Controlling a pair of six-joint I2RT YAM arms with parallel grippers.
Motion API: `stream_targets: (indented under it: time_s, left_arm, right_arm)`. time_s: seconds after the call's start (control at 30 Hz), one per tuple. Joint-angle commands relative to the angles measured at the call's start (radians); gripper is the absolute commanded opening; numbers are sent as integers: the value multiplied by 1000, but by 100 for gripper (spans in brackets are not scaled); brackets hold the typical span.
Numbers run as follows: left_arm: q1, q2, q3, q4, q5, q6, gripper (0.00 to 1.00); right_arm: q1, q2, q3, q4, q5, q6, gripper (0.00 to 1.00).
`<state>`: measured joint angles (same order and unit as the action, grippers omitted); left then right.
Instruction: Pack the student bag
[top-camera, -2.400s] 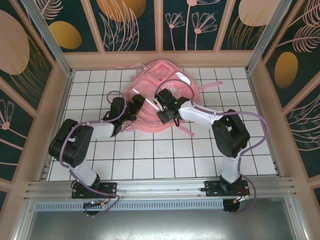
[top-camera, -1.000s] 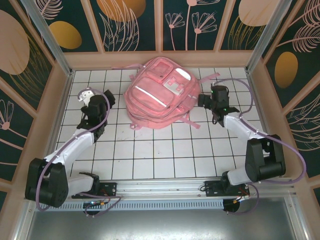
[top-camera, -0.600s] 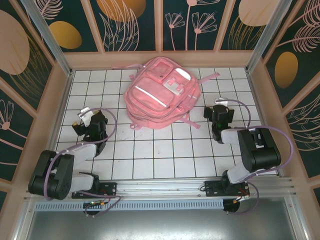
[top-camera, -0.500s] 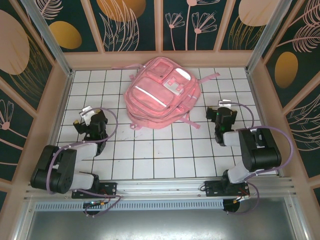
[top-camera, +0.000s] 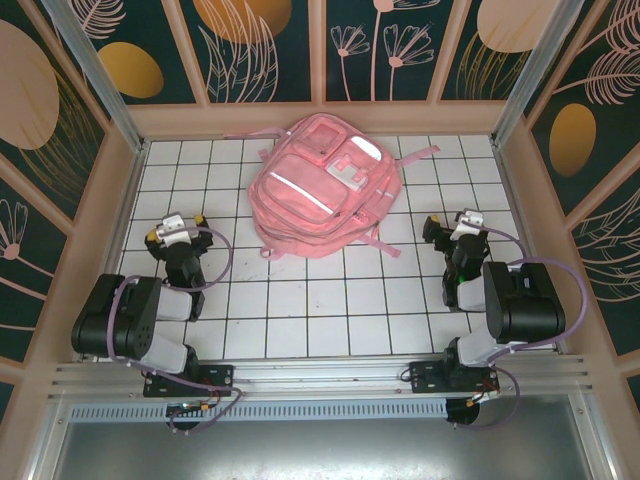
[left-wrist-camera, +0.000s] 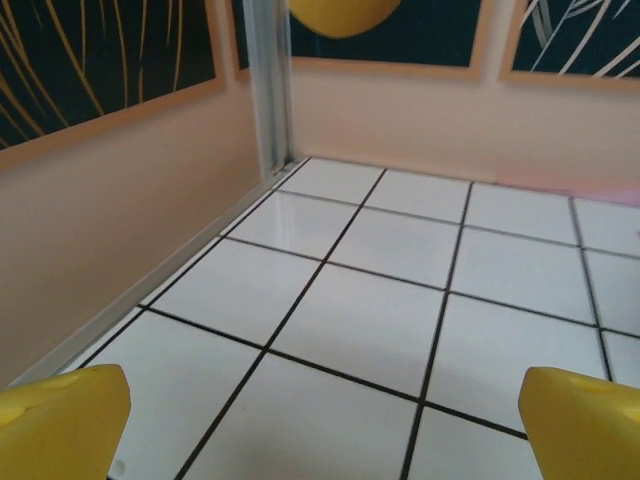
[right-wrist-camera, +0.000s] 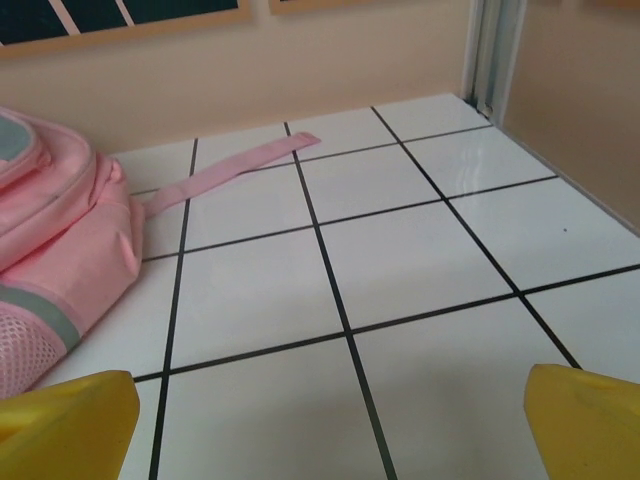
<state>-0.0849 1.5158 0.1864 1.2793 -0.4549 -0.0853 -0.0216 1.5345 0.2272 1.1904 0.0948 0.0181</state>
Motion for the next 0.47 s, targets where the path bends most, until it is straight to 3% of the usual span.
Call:
stream_targets:
  time_s: [0.0, 0.03, 0.1, 0.43]
  left_arm:
    - [8, -4, 19, 40, 71, -4, 99]
    - [7, 30, 10, 124, 64, 6, 99]
    - [8, 0, 19, 47, 70, -2, 99]
    - [7, 9, 18, 65, 68, 2, 99]
  right_arm:
    - [9, 3, -5, 74, -5, 10, 99]
    - [11, 3, -4, 79, -4, 10, 99]
    - [10, 4, -4, 78, -6, 11, 99]
    - [10, 3, -5, 78, -12, 9, 99]
